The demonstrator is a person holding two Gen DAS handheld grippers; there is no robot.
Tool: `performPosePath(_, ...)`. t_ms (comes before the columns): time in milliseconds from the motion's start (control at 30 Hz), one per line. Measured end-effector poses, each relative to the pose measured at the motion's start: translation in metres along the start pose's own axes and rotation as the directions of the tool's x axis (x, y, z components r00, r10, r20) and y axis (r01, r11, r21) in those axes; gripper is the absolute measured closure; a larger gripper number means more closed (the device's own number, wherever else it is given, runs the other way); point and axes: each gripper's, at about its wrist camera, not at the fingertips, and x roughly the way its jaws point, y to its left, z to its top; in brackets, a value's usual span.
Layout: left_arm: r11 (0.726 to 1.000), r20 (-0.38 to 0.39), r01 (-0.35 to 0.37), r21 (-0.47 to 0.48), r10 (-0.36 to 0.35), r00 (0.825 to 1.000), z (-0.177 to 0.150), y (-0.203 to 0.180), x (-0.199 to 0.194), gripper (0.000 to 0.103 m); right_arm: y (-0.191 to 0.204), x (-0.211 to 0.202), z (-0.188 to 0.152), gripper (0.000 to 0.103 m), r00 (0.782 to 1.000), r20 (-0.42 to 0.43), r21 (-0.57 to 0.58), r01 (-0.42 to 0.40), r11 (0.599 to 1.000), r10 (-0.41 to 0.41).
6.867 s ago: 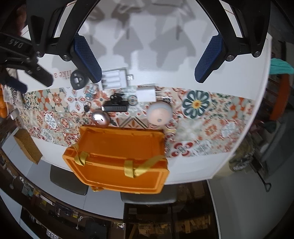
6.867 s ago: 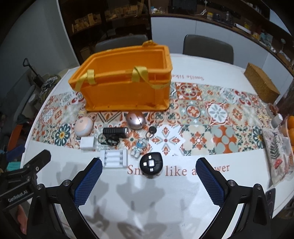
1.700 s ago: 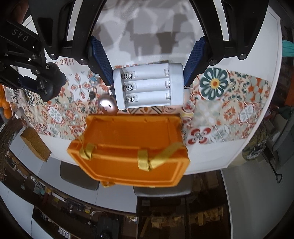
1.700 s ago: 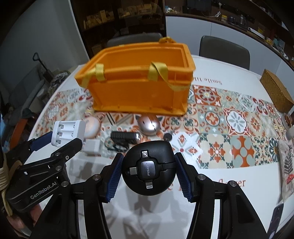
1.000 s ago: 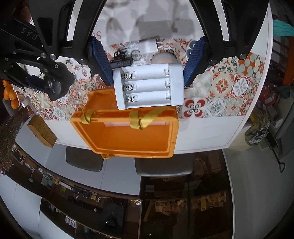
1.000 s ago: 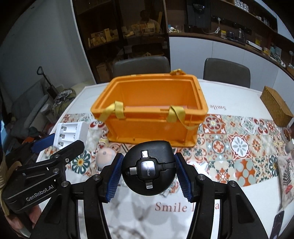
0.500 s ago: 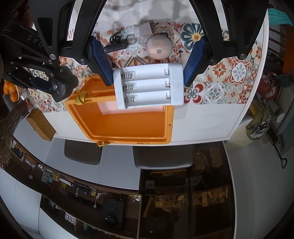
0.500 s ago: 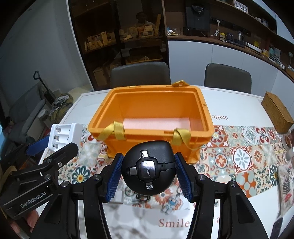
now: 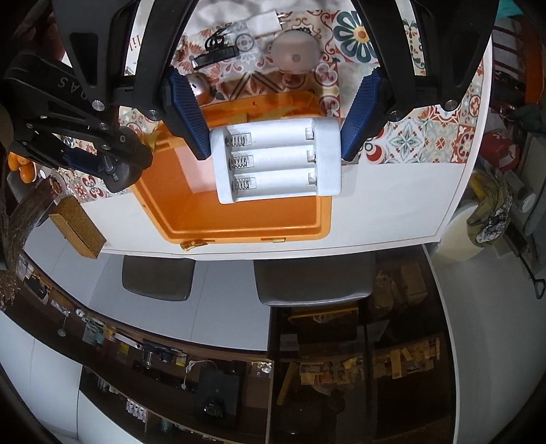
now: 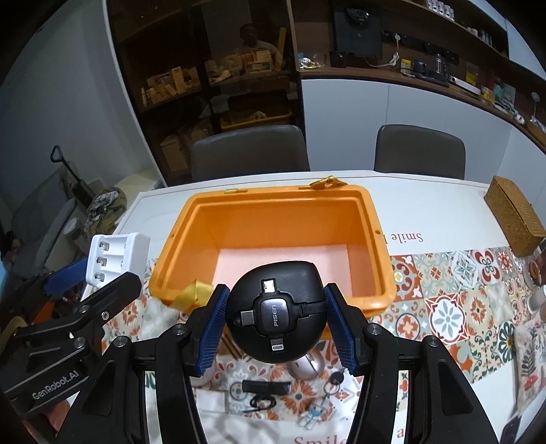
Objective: Organize rigid objects
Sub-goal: 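Carry the charger and puck over the orange crate with both tools, then lower both tools into the crate and open them, releasing charger and puck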
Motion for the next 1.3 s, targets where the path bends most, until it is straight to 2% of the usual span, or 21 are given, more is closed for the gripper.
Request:
performPosePath(233,1.000,-0.056,0.008,0.000,-0.008,0.998,0.019,0.004,0.024,0.026,-0.009,0.026,0.024,0.047,0.997,-0.079,0.029,0.019,0.999,-0.016)
performPosePath(533,1.000,-0.143,0.004,0.012,-0.002,0.990,0.035,0.006,0.060,0.026,-0.012,0.052,0.047,0.047,0.991,-0.128,0.017,0.046,0.999,-0.044)
performPosePath(867,0.998,-0.223,-0.023,0.065,0.036,0.974,0.041,-0.001,0.101,0.026,-0.011,0.077,0.050,0.047,0.983,-0.169,-0.011,0.068,0.998,-0.069)
performPosePath(1300,0.998,-0.319,-0.023,0.050,0.038,0.947,0.030,-0.002,0.135,0.026,-0.024,0.099,0.048,0.047,0.974,-0.214,0.012,0.083,0.996,-0.079)
